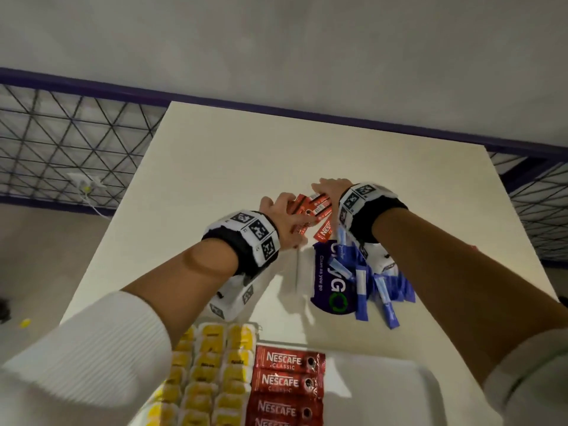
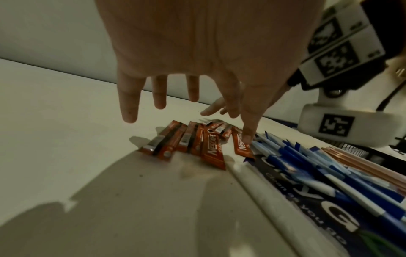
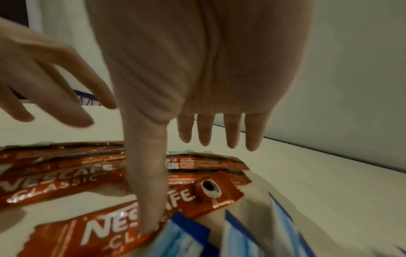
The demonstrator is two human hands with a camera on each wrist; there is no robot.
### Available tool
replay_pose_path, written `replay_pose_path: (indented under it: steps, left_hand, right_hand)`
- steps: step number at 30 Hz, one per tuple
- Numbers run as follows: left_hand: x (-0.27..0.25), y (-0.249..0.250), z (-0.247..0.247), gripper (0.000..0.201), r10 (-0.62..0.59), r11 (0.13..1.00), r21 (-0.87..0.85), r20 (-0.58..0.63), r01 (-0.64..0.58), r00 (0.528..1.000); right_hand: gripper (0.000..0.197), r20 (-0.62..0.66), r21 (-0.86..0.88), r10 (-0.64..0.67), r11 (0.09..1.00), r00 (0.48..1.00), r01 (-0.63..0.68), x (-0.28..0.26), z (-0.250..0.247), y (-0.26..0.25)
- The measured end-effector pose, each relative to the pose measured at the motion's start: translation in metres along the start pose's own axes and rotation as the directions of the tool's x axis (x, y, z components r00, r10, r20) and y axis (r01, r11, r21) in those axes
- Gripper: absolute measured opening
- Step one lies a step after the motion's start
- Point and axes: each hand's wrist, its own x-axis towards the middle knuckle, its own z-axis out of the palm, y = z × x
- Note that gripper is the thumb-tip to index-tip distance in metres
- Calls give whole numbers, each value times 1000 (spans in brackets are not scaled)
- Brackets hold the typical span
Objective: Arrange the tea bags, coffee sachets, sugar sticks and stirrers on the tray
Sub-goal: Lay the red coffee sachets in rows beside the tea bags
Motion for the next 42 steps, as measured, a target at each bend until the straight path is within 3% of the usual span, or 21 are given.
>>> replay_pose_path:
  steps: [4,7,14,19,21,24,25,29,36,39,42]
  left_hand:
    - [12,0,11,41,-48,997,60,63,45,997]
    - [5,-8,11,41,-43,995,88,41,39,998]
    - [-9,-36,11,36,-86,995,52,-2,86,996]
    - [-6,-42,12,21,-125,992,-36,-129,121,984]
    - [-3,-44,15,25,-149,985,-115,-175,130,973]
    - [4,-48,15,58,-251,958,-175,-141,226,957]
    - [6,-48,14,60,-280,953,-153,-110,262,954]
    - [10,-41,18,30,-320,936,-161,-23,313,947]
    - [-1,-33,29,20,-280,960,8,58,280,958]
    - [-14,-31,29,20,-354,929,-99,35,356,935]
    - [-35,-25,20,19,-384,896,-254,-32,364,923]
  right_hand:
    - [73,-55,-96,-11,995,998,5,-19,-3,-8]
    - [60,-106,-130,-64,990,992,50,-30,-6,-9]
    - [34,-49,-11,-146,989,988,145,-35,-16,-33]
    - [19,-65,-87,-179,981,982,173,-35,-11,-42]
    - [14,-83,-101,-192,978,978,184,-42,-12,-44]
    - [23,-139,-66,-211,977,968,204,-54,-23,-45]
    - [26,-178,-17,-213,977,961,214,-60,-28,-45]
    - [30,-302,149,-196,957,933,250,-80,-43,-43]
    - [28,-355,330,-84,921,931,208,-110,-45,-42]
    - [18,-379,452,-41,863,924,224,-127,-46,-42]
    - [22,-394,550,-5,800,919,240,-147,-46,-44]
